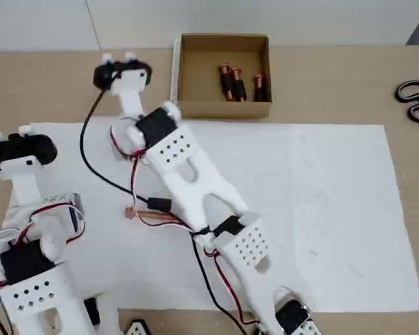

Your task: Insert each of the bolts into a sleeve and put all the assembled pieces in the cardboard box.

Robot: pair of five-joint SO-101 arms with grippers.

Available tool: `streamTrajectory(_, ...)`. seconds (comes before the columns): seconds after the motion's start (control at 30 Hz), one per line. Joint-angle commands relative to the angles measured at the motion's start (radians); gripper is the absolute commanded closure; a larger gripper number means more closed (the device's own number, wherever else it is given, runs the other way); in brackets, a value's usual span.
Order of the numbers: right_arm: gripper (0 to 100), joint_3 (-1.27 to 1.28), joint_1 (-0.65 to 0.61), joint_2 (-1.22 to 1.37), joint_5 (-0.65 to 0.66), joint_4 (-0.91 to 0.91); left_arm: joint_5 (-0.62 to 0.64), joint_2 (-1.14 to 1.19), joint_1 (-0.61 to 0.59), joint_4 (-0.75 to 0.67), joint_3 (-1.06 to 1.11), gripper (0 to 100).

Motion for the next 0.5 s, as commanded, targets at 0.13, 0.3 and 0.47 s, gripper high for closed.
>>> streamTrajectory(0.13,99.6,-0.092,0.202,-0.111,0.008,0.065,-0.006,0.003,-0.003,0.012,-0.002,83)
streamTrajectory(0.3,99.6,-0.091,0.286,-0.113,0.110,0.079,-0.006,0.003,-0.003,0.015,0.007,83)
streamTrajectory(0.47,99.6,-0.087,0.317,-0.113,0.456,0.090,-0.006,0.003,-0.003,0.014,0.013,83)
